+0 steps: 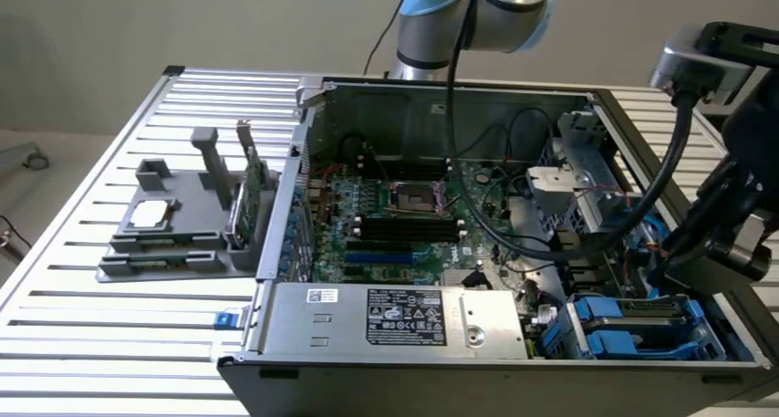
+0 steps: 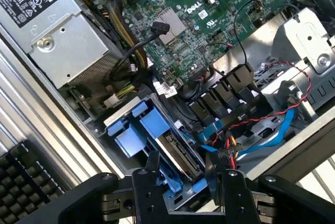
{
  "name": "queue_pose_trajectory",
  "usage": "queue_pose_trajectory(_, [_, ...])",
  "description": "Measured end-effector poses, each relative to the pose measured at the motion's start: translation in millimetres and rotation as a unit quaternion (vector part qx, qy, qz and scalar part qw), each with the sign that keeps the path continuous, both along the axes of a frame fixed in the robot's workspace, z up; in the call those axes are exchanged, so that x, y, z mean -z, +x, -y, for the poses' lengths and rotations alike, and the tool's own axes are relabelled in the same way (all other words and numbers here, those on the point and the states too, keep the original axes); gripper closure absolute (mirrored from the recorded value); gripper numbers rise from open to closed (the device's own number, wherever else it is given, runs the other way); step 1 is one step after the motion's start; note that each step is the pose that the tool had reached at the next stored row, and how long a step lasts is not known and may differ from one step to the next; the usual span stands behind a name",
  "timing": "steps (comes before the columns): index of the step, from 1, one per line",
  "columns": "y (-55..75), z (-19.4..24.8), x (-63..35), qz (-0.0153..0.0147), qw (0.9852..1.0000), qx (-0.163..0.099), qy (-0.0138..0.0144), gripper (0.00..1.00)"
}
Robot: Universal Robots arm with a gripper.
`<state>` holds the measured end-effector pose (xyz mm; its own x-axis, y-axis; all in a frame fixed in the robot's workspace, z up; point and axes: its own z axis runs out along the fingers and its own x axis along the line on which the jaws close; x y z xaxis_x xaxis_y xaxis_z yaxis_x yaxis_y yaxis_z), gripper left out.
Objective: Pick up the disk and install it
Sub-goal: 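Insert the first disk wire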
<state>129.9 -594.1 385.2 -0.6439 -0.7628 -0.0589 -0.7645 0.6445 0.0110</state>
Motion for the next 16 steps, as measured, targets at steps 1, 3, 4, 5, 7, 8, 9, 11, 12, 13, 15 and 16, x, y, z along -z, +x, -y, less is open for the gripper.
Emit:
queue_pose_trajectory(1, [0.0,0.0,1.1,0.0,1.0,0.01,0.0,0.52])
queue_pose_trajectory(3, [0.0,0.0,3.3,0.0,0.9996,0.028,0.0001,0.52])
queue_pose_trajectory(4, [0.0,0.0,4.3,0.0,0.9993,0.037,0.0001,0.52])
queue_pose_trajectory(5, [0.0,0.0,5.3,0.0,0.999,0.046,0.0001,0.52])
queue_pose_trajectory(7, [0.0,0.0,7.5,0.0,0.9979,0.064,0.0,0.52])
queue_pose_trajectory(8, [0.0,0.0,8.7,0.0,0.9973,0.073,0.0001,0.52])
queue_pose_trajectory(9, [0.0,0.0,9.7,0.0,0.9966,0.082,0.0,0.52])
queue_pose_trajectory(11, [0.0,0.0,11.9,0.0,0.995,0.1,0.0,0.52])
queue_pose_trajectory(12, [0.0,0.0,13.0,0.0,0.994,0.109,0.0,0.52])
queue_pose_trajectory(13, [0.0,0.0,14.1,0.0,0.993,0.118,0.0001,0.52])
queue_pose_trajectory(15, [0.0,0.0,16.3,0.0,0.9907,0.136,0.0001,0.52])
queue_pose_trajectory(16, [0.0,0.0,17.5,0.0,0.9893,0.146,0.0,0.52])
